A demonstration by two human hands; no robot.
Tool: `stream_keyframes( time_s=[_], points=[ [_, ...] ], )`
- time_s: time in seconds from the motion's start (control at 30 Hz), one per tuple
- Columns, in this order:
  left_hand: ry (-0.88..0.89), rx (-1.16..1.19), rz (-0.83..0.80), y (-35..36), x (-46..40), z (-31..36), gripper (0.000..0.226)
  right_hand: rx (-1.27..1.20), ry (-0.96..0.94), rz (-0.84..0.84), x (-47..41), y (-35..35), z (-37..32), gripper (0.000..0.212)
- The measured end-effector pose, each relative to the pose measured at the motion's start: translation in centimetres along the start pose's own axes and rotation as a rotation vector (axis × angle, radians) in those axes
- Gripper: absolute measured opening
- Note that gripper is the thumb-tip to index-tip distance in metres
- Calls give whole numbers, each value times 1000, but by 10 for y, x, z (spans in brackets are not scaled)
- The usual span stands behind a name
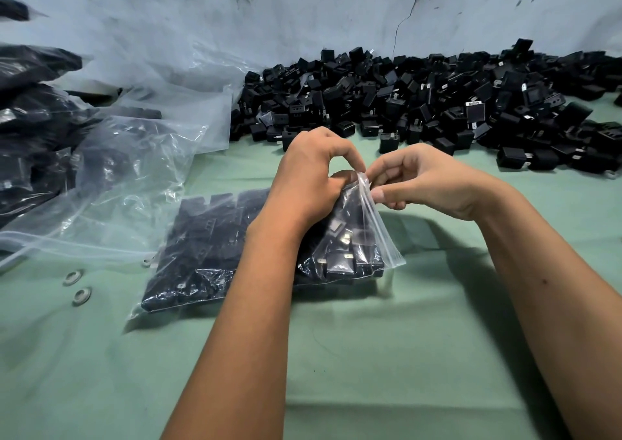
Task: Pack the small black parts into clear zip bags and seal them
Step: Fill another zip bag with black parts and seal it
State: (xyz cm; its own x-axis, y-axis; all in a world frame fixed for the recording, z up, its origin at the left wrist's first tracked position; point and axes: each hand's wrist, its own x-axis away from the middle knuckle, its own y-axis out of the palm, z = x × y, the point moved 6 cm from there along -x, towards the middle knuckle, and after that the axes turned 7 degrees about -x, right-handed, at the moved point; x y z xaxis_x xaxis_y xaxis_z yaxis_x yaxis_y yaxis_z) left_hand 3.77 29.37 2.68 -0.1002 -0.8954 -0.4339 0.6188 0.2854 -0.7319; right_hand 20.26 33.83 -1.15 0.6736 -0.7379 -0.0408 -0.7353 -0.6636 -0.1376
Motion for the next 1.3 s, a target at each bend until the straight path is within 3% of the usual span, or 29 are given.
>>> stream_keyframes(
  time_s=[0.37, 0.7, 0.9, 1.3],
  points=[
    [15, -27, 16, -1, 0, 7, 20, -10, 51, -29, 0, 6, 4, 13],
    [28, -54, 28, 1, -2, 9, 21, 41, 75, -88, -3, 23, 0, 33],
    [33, -64, 35, 1, -3, 8, 21, 29, 112, -150, -5, 36, 0, 11],
    [34, -67, 38, -1, -2, 9, 19, 25, 106, -167, -5, 35, 1, 11]
  ],
)
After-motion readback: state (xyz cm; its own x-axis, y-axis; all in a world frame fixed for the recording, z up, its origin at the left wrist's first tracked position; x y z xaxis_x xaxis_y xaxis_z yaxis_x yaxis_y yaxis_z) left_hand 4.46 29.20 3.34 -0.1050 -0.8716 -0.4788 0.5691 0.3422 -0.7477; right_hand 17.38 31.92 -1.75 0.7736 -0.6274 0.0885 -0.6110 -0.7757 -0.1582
